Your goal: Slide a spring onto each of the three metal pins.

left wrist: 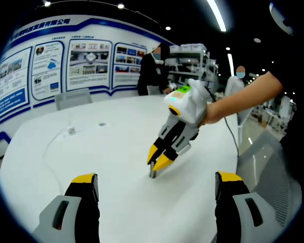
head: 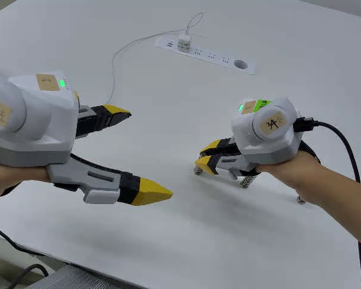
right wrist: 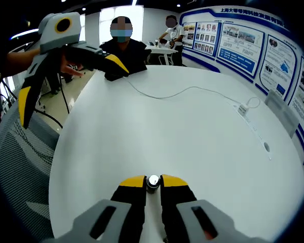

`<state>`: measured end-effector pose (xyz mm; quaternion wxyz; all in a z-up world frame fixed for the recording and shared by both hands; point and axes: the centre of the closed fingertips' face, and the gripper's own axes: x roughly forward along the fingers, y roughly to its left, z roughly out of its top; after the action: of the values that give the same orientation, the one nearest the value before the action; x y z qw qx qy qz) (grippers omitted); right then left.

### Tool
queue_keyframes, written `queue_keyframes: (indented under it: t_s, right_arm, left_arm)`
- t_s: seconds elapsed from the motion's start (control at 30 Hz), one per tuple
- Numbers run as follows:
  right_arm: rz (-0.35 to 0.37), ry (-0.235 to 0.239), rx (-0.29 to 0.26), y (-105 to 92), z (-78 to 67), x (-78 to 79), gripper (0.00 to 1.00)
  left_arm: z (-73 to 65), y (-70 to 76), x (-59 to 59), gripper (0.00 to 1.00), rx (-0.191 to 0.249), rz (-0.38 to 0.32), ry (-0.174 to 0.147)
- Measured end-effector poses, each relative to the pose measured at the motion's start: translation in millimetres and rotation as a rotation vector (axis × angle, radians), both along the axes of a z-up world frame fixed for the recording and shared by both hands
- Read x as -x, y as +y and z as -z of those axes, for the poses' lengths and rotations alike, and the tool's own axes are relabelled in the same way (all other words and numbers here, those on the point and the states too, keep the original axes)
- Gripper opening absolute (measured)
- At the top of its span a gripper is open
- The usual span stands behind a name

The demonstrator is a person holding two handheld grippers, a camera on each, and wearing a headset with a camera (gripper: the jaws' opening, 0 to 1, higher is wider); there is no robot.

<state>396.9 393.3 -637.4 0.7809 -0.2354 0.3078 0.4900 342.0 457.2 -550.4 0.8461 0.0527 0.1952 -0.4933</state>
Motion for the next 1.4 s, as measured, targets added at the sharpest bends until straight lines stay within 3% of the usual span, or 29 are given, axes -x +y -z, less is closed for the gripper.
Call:
queue_keyframes:
  t_s: [0.23,0.33,0.6,0.67,0.93,1.17,1.4]
  right_arm:
    - [-0.001,0.007,0.004,-1.2,0.1,1.2,0.12]
    - [0.011,0.013,0.0,-1.9,0.0,1.6,0.17]
    - [0.013,0.001,-0.031,-1.4,-12.2,4.6,0.2]
    - [0.017,0.009,-0.085,2.1,-20.2,6.9,0.23]
    - [0.062,-0.047,-0.133,-10.3,-47.4,4.9,0.25]
    - [0.128,-0.112,-0.207,-38.9,-80.4,10.3,0.28]
    - [0.217,-0.133,-0.281,-74.6,-102.0,22.9,0.34]
  left_arm:
    - [0.7,-2.6,2.1,0.98,-0.003,0.008,0.004]
    - [0.3,-3.5,2.9,0.98,-0.002,0.01,0.005]
    - [-0.4,-3.1,5.1,0.98,-0.007,0.012,0.008]
    - [-1.6,-3.3,5.0,0.98,-0.009,0.012,0.006]
    - [-12.3,-7.9,3.8,0.98,-0.012,0.021,-0.016]
    - [-31.5,-11.9,-1.1,1.0,0.013,0.005,-0.058]
    - [-40.0,-15.7,-0.7,1.0,0.002,-0.003,-0.071]
